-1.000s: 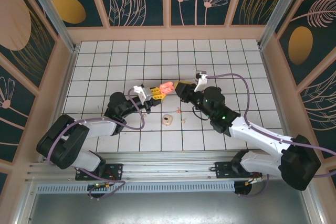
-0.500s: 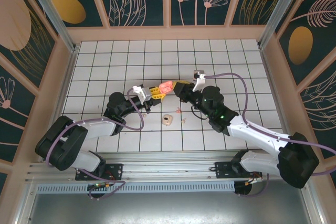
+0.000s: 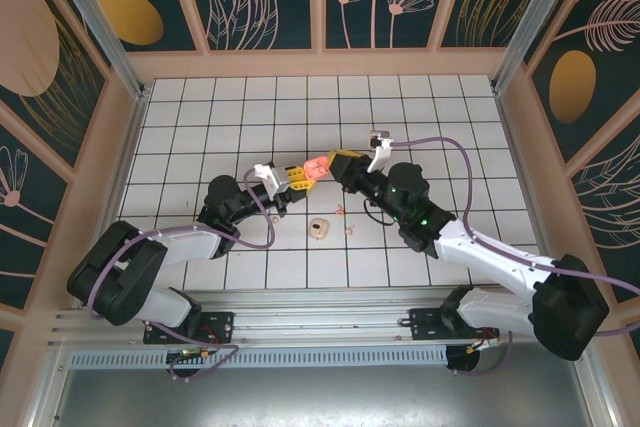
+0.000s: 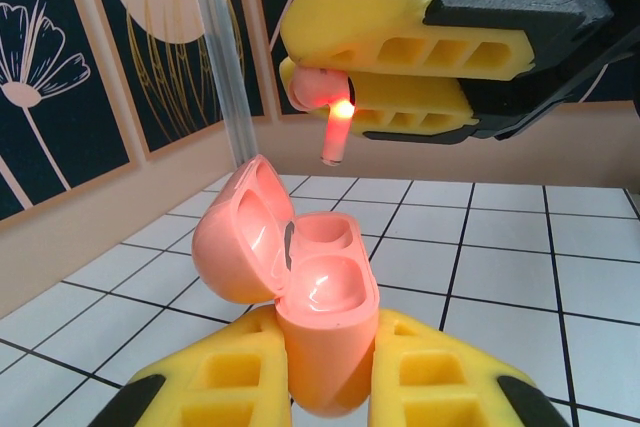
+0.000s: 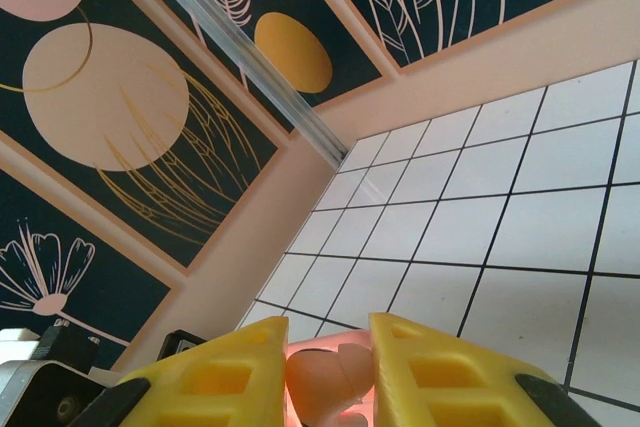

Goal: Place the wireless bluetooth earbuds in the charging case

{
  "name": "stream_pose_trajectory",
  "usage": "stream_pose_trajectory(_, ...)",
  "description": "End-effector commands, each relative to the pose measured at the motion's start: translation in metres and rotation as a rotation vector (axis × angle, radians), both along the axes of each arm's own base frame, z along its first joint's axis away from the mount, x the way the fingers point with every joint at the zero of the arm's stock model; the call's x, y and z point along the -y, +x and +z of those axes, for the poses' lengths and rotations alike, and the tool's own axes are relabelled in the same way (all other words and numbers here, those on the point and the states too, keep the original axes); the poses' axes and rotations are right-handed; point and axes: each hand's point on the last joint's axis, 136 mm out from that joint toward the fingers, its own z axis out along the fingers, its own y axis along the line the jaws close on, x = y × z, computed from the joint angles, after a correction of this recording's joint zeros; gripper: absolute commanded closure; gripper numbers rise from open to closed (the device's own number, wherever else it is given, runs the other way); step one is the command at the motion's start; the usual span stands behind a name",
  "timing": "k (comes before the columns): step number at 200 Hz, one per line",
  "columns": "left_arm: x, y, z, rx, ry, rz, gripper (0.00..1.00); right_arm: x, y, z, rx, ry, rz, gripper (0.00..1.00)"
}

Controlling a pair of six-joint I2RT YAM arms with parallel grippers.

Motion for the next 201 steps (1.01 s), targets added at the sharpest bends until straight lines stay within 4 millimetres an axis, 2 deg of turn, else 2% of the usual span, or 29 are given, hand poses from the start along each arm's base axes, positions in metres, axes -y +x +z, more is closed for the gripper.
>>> stream_pose_trajectory(1, 0.000, -0.005, 0.018, 0.060, -0.022, -0.012, 0.95, -0.007, 0.001, 0.018, 0.047, 0.029, 0.013, 0.75)
stream_pose_trajectory(127, -0.002, -0.007, 0.032, 0.090, -0.053, -0.004, 0.95, -0.010, 0.006, -0.004, -0.006, -0.030, 0.009, 0.76)
stream_pose_trajectory(201, -0.002, -0.007, 0.030, 0.098, -0.040, -0.003, 0.95, -0.017, 0.005, -0.018, -0.060, -0.082, 0.029, 0.75)
